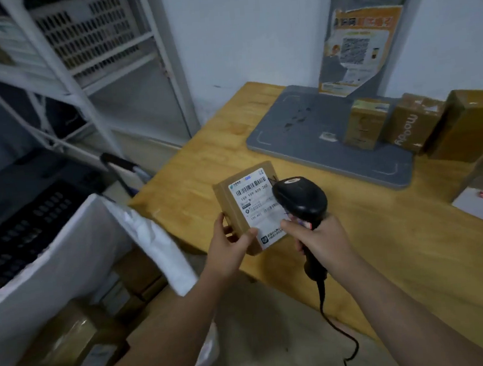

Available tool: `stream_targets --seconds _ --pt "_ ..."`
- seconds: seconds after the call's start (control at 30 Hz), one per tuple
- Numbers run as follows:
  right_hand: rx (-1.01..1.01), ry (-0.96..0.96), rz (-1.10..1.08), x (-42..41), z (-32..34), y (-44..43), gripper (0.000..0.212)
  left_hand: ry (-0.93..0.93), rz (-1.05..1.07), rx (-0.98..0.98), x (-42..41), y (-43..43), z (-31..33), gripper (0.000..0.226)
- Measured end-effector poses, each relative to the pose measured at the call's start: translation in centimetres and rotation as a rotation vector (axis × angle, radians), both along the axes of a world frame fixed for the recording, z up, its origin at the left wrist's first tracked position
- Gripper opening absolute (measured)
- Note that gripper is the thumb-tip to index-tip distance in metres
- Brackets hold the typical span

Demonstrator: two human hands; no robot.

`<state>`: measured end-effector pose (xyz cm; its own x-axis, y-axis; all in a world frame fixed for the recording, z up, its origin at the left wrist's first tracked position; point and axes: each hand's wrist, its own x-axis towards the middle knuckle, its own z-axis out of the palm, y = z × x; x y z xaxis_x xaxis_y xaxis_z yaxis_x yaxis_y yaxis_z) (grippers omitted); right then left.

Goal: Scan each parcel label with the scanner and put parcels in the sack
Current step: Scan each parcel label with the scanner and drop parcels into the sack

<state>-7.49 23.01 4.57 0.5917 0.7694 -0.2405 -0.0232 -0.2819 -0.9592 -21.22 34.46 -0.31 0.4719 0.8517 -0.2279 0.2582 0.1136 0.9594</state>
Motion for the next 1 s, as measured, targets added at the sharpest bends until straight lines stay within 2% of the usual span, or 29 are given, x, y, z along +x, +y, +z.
stream_targets --seconds 0.07,0.13,0.23,0.33,0.4,0.43,0.53,0.6,0.7,0.8,0.9,1.0 --pt "0.024 0.036 -0.002 -3.4 -1.3 2.0 0.010 -0.014 0.087 0.041 -4.3 1.0 -0.4 0.085" --pt "0.025 0.034 0.025 -7.3 -3.3 4.3 0.017 -0.015 0.175 0.085 -9.1 2.0 -1.1 0.089" --pt "-0.089 -0.006 0.151 -12.9 -6.6 7.0 0.016 0.059 0.248 0.153 -16.3 3.7 -2.3 0.095" --pt "-0.200 -0.112 0.189 -17.8 -10.8 8.8 0.024 0.334 0.296 0.210 -23.8 6.1 -3.5 0.103" --pt "-0.230 -0.206 0.155 -19.8 -13.6 9.3 0.052 0.559 0.274 0.223 -27.4 7.6 -4.4 0.106" --pt "-0.251 -0.235 0.137 -20.7 -14.4 9.5 0.062 0.676 0.232 0.256 -28.5 8.4 -4.7 0.105" --pt "-0.332 -0.219 0.070 -22.3 -15.2 9.8 0.058 1.013 0.037 0.464 -29.7 11.0 -6.2 0.098" --pt "-0.305 -0.213 0.035 -22.8 -15.5 9.9 0.056 1.130 -0.052 0.605 -29.3 12.7 -7.2 0.094" --pt "-0.224 -0.273 -0.051 -23.5 -15.7 9.5 0.033 1.202 -0.113 0.744 -27.8 14.8 -8.7 0.091" --pt "-0.217 -0.286 -0.158 -23.9 -16.1 8.6 0.029 1.255 -0.287 0.666 -26.5 16.4 -10.7 0.094" --pt "-0.251 -0.347 -0.159 -24.1 -16.3 8.4 0.043 1.261 -0.613 0.407 -25.8 17.1 -12.5 0.090" --pt "-0.256 -0.339 -0.165 -23.6 -15.9 9.0 0.038 1.250 -0.699 0.390 -25.4 16.3 -12.7 0.074"
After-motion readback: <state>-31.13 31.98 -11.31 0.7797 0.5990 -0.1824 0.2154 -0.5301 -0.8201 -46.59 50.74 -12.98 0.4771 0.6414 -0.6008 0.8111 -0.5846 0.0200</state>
